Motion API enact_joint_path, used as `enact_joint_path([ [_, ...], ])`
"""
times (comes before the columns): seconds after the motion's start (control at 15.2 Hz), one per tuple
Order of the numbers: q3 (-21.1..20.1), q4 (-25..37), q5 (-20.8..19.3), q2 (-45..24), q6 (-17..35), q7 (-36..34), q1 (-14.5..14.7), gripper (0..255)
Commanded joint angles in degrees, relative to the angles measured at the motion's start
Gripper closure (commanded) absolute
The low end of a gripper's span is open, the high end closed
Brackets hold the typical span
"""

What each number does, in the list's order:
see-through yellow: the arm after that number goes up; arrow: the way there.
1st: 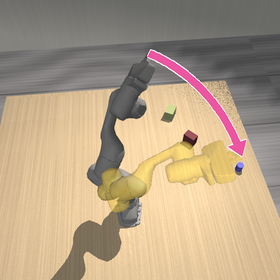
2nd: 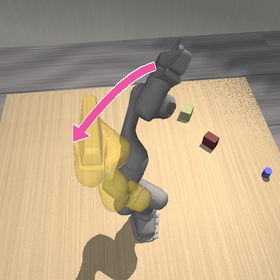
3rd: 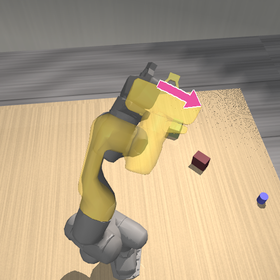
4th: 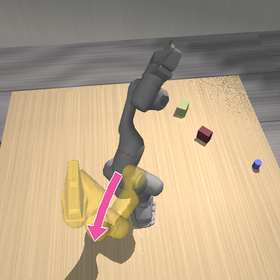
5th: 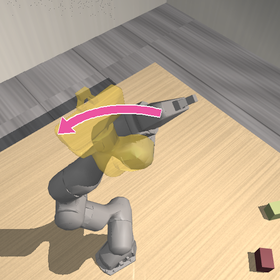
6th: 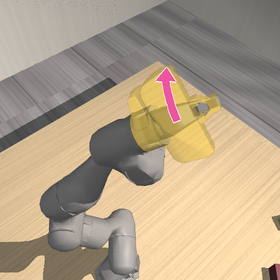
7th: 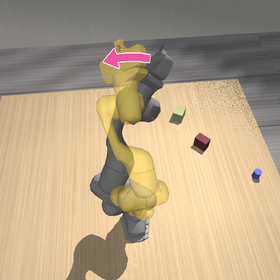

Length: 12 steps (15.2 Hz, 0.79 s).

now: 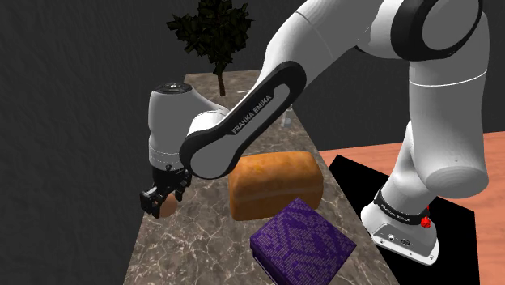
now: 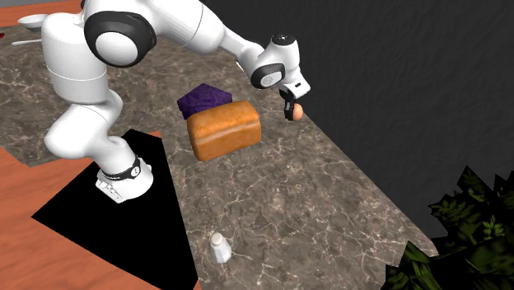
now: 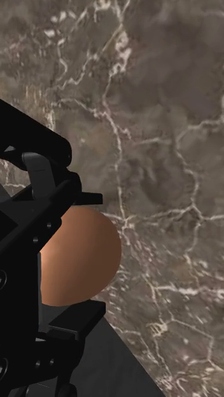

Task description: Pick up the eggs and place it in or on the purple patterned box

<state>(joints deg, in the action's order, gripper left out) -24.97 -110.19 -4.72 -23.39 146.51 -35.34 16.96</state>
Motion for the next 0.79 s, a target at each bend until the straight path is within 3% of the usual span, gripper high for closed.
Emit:
enact_joint_path([
  [0.0,-0.01,-0.03,0.0,-0.04,-0.01,0.0,0.01,255],
  [0.73,-0.5,0.52,0.73,1.35,-1.86,0.32,-0.38,255],
])
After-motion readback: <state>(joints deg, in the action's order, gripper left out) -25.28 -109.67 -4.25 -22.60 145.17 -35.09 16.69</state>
